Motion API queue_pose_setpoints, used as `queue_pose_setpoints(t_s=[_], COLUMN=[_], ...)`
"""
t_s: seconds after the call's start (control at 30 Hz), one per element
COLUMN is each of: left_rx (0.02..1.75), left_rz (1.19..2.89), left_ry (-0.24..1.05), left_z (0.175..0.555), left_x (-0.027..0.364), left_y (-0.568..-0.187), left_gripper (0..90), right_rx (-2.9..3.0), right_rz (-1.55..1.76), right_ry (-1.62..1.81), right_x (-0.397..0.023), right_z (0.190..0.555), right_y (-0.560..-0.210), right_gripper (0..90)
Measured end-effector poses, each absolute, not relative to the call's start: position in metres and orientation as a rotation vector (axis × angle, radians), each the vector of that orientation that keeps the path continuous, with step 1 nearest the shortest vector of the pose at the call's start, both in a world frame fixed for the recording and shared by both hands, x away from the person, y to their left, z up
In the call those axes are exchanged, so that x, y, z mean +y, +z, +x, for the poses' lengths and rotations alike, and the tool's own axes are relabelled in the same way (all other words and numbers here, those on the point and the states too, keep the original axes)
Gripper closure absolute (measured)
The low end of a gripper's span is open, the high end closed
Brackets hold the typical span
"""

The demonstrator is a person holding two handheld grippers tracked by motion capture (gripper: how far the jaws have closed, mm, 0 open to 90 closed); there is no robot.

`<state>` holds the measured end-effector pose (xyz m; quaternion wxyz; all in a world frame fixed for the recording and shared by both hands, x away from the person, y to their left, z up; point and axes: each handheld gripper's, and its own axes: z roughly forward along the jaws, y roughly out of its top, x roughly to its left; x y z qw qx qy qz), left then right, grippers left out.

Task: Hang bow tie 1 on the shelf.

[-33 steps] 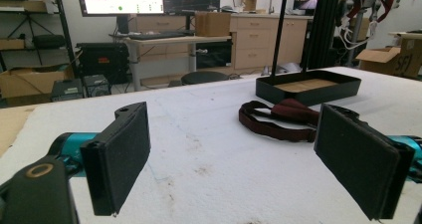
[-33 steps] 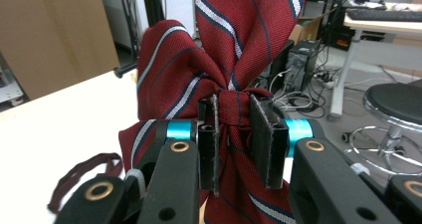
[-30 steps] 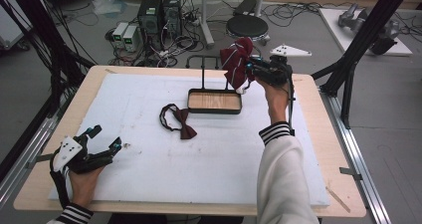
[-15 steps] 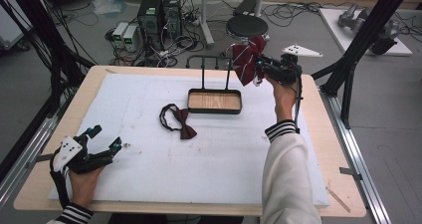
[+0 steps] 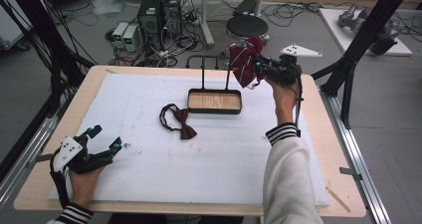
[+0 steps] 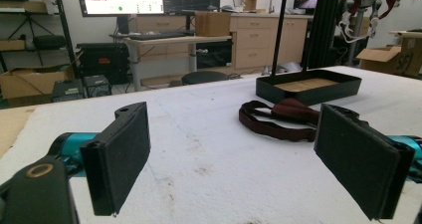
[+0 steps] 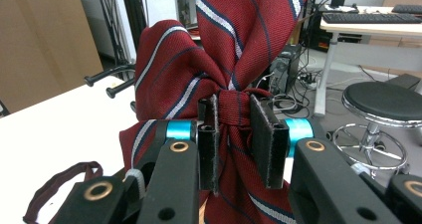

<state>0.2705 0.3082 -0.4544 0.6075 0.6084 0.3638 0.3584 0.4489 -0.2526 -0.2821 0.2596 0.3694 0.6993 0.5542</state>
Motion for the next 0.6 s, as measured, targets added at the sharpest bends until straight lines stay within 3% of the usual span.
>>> queue_pose_setpoints(t_s=[0.6], left_rx=[0.841], left_rz=[1.407], left_ry=[0.828], left_z=[0.271], left_x=[0.309], left_y=[-0.454], left_gripper=[14.9], right_rx=[1.907], right_rz=[0.953], right_ry=[1.545], right_x=[-0.228], right_z=[0.456], right_y=[-0.278], right_gripper=[74.8])
